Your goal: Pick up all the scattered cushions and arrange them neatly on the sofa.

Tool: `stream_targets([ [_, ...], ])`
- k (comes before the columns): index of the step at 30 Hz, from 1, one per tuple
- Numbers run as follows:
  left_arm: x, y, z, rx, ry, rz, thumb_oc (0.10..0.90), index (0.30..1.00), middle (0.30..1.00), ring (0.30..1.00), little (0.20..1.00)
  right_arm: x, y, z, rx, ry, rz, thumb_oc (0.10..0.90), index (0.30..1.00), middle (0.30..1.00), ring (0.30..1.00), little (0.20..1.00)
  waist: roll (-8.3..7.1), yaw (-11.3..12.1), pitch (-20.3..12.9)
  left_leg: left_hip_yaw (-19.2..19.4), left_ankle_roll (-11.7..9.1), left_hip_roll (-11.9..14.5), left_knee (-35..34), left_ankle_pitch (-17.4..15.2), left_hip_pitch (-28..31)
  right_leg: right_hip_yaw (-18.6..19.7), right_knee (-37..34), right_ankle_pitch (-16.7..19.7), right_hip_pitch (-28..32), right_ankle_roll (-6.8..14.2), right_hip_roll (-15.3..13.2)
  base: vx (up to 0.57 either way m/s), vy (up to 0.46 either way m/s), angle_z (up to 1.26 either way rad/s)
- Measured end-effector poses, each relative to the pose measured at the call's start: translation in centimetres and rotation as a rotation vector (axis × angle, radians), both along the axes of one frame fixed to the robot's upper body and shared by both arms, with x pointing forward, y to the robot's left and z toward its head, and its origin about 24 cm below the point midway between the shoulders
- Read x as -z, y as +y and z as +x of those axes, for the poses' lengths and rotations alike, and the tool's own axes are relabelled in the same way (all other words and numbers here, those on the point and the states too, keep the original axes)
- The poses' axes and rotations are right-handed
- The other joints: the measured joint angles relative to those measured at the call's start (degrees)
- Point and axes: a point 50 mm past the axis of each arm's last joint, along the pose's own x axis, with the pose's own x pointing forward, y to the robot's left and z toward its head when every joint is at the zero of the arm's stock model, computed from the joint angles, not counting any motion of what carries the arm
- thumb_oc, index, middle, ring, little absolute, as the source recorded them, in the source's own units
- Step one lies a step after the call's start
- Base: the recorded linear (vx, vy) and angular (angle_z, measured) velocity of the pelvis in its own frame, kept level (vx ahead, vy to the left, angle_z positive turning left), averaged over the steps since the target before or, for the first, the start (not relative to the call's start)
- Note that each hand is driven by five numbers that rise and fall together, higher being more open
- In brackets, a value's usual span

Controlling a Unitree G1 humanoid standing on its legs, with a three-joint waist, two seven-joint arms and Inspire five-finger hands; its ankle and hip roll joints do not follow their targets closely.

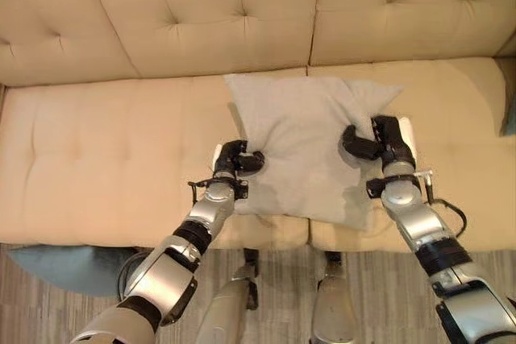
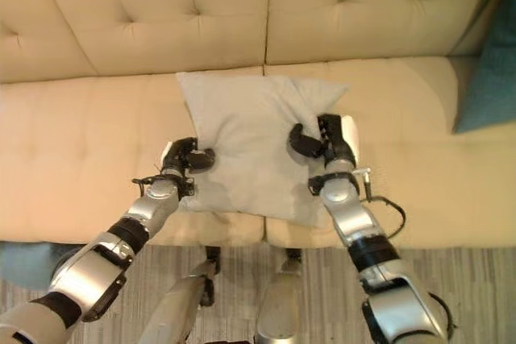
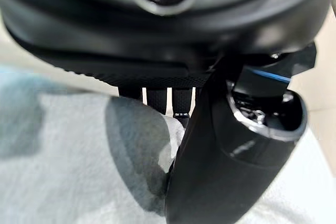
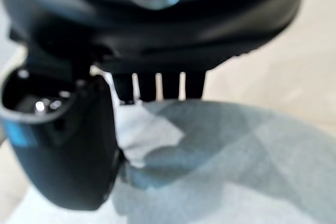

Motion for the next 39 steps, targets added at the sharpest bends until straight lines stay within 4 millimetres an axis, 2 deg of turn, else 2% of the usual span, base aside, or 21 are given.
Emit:
stream_targets([
  [3,-0.6,-0.2,0.1,0.004,-0.021,-0.008,0.4,0.3,0.3,0.3,0.3,-0.6,-0.4,0.1,0.013,-0.016,-0.032,0.4,0.3,0.3,0.3,0.3,-0.16,-0.01,-0.13,-1.45,-1.68,2.1,-1.68,1.1,-0.29,-1.51,-0.48,-0.08,-0.13,-1.3,2.34,-0.03,-0.159,0.14],
  [5,-1.8,-0.3,0.6,0.007,-0.057,0.001,0.4,0.3,0.3,0.3,0.3,-2.3,-0.7,0.5,0.021,-0.061,-0.074,0.4,0.3,0.3,0.3,0.3,-0.16,-0.13,-0.13,-2.11,-2.97,3.0,-2.98,2.16,-1.78,-1.94,-2.31,1.24,-1.19,-2.2,3.46,-0.02,-0.122,0.04],
  [7,-3.7,0.1,1.4,-0.004,-0.102,0.023,0.4,0.3,0.3,0.3,0.3,-4.5,-0.3,1.3,0.015,-0.114,-0.098,0.4,0.3,0.3,0.3,0.3,-0.12,-0.58,-0.1,-2.25,-2.95,3.14,-3.75,3.12,-3.26,-2.09,-3.21,2.27,-2.54,-2.33,3.7,0.0,0.0,0.0],
  [9,-6.3,0.7,2.3,-0.014,-0.172,0.067,0.4,0.3,0.3,0.3,0.3,-7.3,0.7,2.2,0.014,-0.188,-0.111,0.4,0.3,0.3,0.3,0.3,-0.06,-1.13,-0.05,-2.16,-2.94,3.11,-4.75,4.17,-4.47,-2.06,-4.46,3.58,-3.73,-2.34,3.69,-0.01,0.019,0.0],
  [11,-10.1,1.1,3.2,-0.041,-0.272,0.089,0.4,0.3,0.3,0.3,0.3,-10.6,1.5,2.8,0.025,-0.291,-0.109,0.4,0.3,0.3,0.3,0.3,0.42,-1.3,0.25,-2.43,-3.01,2.96,-6.07,5.43,-5.4,-2.21,-5.35,4.39,-4.56,-2.25,3.62,-0.01,0.03,0.08],
  [14,-14.7,1.6,3.8,-0.083,-0.398,0.128,0.4,0.3,0.3,0.3,0.3,-14.3,2.2,3.3,0.056,-0.382,-0.143,0.4,0.3,0.3,0.3,0.3,1.17,-0.47,0.64,-2.75,-3.02,2.85,-6.64,5.73,-5.77,-2.55,-5.97,4.61,-4.67,-2.25,3.54,0.0,0.02,0.06],
  [15,-15.2,1.7,3.9,-0.089,-0.411,0.131,0.4,0.3,0.3,0.3,0.3,-14.7,2.3,3.3,0.059,-0.39,-0.151,0.4,0.3,0.3,0.3,0.3,1.27,-0.4,0.68,-2.77,-3.02,2.81,-6.71,5.75,-5.81,-2.58,-6.09,4.69,-4.68,-2.25,3.51,0.01,0.073,0.02],
  [16,-17.6,1.8,3.9,-0.114,-0.495,0.145,0.4,0.3,0.3,0.3,0.3,-16.9,2.7,3.4,0.074,-0.44,-0.202,0.4,0.3,0.3,0.3,0.3,1.65,0.2,0.85,-2.76,-3.11,2.74,-6.83,5.86,-6.18,-2.56,-6.21,4.72,-5.13,-2.25,3.42,0.04,0.068,0.06],
  [18,-20.9,2.5,3.6,-0.153,-0.599,0.149,0.4,0.3,0.3,0.3,0.3,-20.1,3.4,3.4,0.102,-0.51,-0.291,0.4,0.3,0.3,0.3,0.3,2.08,0.61,1.01,-2.82,-3.43,2.59,-7.3,6.11,-7.3,-2.88,-6.34,4.72,-6.18,-2.25,3.22,0.04,0.076,0.07],
  [22,-24.3,2.8,3.1,-0.187,-0.7,0.177,0.4,0.3,0.3,0.3,0.3,-23.6,4.1,2.6,0.133,-0.619,-0.334,0.4,0.3,0.3,0.3,0.3,2.37,0.87,1.16,-2.9,-3.09,2.38,-8.46,6.69,-8.45,-3.8,-6.87,4.74,-7.14,-2.22,2.57,0.04,0.057,0.1],
  [25,-26.3,2.1,2.8,-0.181,-0.756,0.17,0.4,0.3,0.3,0.3,0.3,-25.9,3.7,2.0,0.18,-0.672,-0.364,0.4,0.3,0.3,0.3,0.3,2.39,1.07,1.17,-2.82,-2.97,1.54,-8.46,6.81,-10.0,-4.22,-7.11,4.77,-8.22,-2.18,1.62,0.07,0.011,0.15],
  [26,-27.7,1.5,2.5,-0.167,-0.787,0.172,0.4,0.3,0.3,0.3,0.3,-27.3,3.2,1.6,0.214,-0.689,-0.398,0.4,0.3,0.3,0.3,0.3,2.45,1.06,1.2,-2.81,-2.77,1.08,-8.44,7.15,-11.29,-4.86,-7.1,4.78,-9.22,-2.15,1.23,0.03,0.001,0.17],
  [29,-29.3,0.8,2.1,-0.144,-0.835,0.165,0.4,0.3,0.3,0.3,0.3,-29.1,2.4,0.7,0.257,-0.732,-0.409,0.4,0.3,0.3,0.3,0.3,3.01,0.84,1.71,-2.84,-2.58,0.68,-8.43,7.3,-12.65,-5.55,-6.98,4.85,-10.0,-2.06,0.9,0.08,0.018,0.19],
  [31,-29.3,0.6,2.1,-0.123,-0.829,0.137,0.4,0.3,0.3,0.3,0.3,-29.8,2.6,0.6,0.273,-0.74,-0.432,0.4,0.3,0.3,0.3,0.3,3.88,0.75,2.13,-2.61,-2.12,0.43,-8.42,7.64,-12.64,-5.48,-5.92,4.85,-10.56,-2.05,0.56,0.07,-0.011,0.02],
  [36,-29.9,0.2,1.8,-0.084,-0.858,0.056,0.4,0.3,0.3,0.3,0.3,-31.1,2.4,0.2,0.306,-0.758,-0.45,0.4,0.3,0.3,0.3,0.3,3.94,0.91,2.17,-1.06,-2.11,0.39,-8.35,7.65,-12.86,-5.38,-5.0,4.87,-11.66,-2.02,0.44,0.08,-0.018,-0.04],
  [37,-30.2,0.2,1.7,-0.071,-0.875,0.025,0.4,0.3,0.3,0.3,0.3,-31.8,2.5,-0.1,0.312,-0.779,-0.446,0.4,0.3,0.3,0.3,0.3,3.8,0.8,2.25,-0.78,-2.01,-0.19,-4.83,7.49,-15.28,-5.41,-4.94,5.37,-11.99,-2.21,0.07,0.08,-0.028,0.07],
  [38,-30.2,0.2,1.7,-0.071,-0.876,0.025,0.4,0.3,0.3,0.3,0.3,-31.8,2.5,-0.1,0.312,-0.779,-0.446,0.4,0.3,0.3,0.3,0.3,3.8,0.79,2.25,-0.75,-2.0,-0.21,-4.57,7.48,-15.36,-5.41,-4.95,5.38,-11.99,-2.23,0.06,0.1,-0.029,0.31],
  [39,-30.9,-0.5,1.3,-0.039,-0.908,-0.006,0.4,0.3,0.3,0.3,0.3,-32.6,2.0,-0.5,0.343,-0.791,-0.427,0.4,0.3,0.3,0.3,0.3,2.73,0.41,2.49,1.24,-0.45,-1.93,-1.65,5.78,-21.88,-5.08,-5.2,6.1,-12.83,-2.15,-0.9,0.02,-0.016,0.07],
])
